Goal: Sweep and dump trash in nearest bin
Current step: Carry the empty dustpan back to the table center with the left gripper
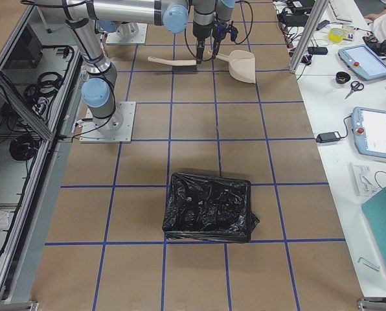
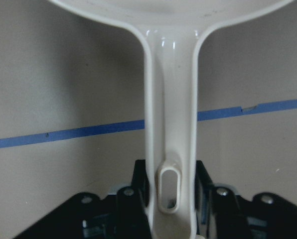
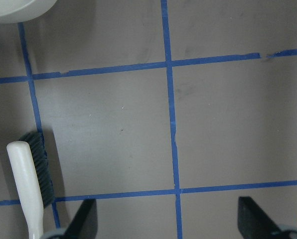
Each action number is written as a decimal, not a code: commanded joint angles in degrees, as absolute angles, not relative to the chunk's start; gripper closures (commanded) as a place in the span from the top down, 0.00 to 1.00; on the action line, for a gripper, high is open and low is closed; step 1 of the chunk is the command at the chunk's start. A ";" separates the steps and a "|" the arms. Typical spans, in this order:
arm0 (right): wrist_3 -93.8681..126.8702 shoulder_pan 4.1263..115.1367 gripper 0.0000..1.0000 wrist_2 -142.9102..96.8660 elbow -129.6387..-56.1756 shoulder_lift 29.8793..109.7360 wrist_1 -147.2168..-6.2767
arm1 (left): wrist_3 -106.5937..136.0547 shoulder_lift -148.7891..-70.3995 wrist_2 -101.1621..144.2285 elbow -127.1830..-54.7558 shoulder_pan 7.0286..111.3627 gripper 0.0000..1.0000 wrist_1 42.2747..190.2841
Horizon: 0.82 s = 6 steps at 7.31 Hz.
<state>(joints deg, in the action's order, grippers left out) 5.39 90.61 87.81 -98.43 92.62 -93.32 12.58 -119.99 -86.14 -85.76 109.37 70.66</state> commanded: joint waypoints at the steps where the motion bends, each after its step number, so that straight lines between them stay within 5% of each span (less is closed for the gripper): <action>1: 5.10 90.62 1.00 87.45 -98.61 92.64 -93.08 | 13.88 -119.97 -86.13 -85.78 109.86 0.00 70.75; 6: 5.10 90.62 1.00 87.89 -98.26 92.64 -92.99 | 17.23 -119.97 -85.95 -85.87 110.48 0.00 70.84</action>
